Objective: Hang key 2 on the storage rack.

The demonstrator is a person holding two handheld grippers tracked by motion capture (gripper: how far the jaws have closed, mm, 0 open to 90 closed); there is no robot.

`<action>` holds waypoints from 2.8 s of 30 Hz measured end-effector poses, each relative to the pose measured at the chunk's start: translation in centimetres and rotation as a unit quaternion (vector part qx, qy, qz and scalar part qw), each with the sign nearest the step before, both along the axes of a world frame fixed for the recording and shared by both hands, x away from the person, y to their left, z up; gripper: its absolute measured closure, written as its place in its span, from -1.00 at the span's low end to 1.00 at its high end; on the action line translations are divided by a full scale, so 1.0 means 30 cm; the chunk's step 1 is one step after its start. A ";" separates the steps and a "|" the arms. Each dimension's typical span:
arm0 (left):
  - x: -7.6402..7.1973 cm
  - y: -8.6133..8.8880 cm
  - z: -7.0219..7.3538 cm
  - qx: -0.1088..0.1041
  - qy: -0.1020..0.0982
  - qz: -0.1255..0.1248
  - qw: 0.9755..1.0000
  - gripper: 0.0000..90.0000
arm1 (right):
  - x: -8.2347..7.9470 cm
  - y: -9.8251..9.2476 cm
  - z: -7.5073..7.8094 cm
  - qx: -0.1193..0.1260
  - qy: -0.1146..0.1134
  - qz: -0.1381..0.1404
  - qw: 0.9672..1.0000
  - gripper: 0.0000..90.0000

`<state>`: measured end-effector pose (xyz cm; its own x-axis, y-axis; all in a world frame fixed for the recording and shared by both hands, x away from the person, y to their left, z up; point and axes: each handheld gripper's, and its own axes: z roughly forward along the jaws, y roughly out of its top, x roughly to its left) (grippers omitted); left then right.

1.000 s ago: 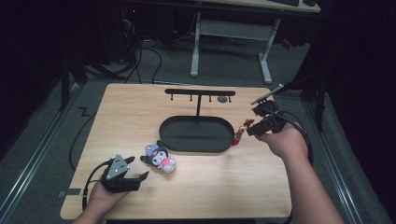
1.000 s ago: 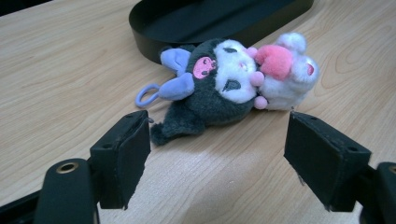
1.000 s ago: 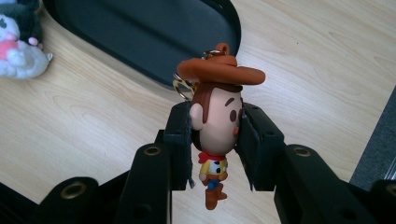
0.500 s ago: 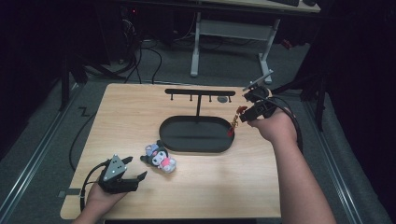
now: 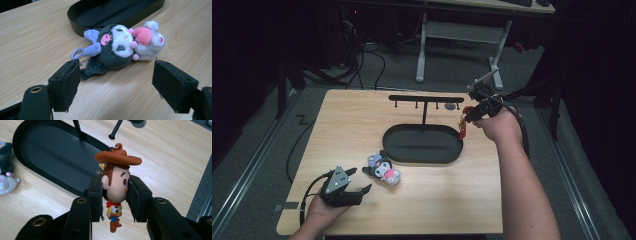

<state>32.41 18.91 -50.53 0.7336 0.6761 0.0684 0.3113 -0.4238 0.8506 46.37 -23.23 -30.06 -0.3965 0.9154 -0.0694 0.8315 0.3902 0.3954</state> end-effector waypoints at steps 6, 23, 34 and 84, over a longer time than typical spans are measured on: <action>-0.001 -0.001 0.000 -0.001 0.000 -0.001 1.000 -0.49 | 0.028 0.017 0.009 0.003 -0.006 0.004 1.000 0.48; -0.002 0.004 0.002 -0.003 0.000 0.001 1.000 -0.49 | 0.097 0.040 -0.006 -0.007 -0.014 -0.011 1.000 0.48; -0.002 0.004 0.000 -0.005 0.002 0.001 1.000 -0.49 | 0.087 -0.018 -0.077 0.003 -0.007 -0.028 1.000 0.48; 0.011 -0.002 0.004 -0.016 0.029 0.006 0.999 -0.40 | -0.352 -0.062 -0.528 0.088 -0.132 -0.004 0.987 -0.10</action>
<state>32.74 18.85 -50.42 0.7273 0.6863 0.0048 0.3647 -0.3924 0.8444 35.82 -25.08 -45.91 -0.3777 0.9259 -0.0093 0.6934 0.2895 0.6599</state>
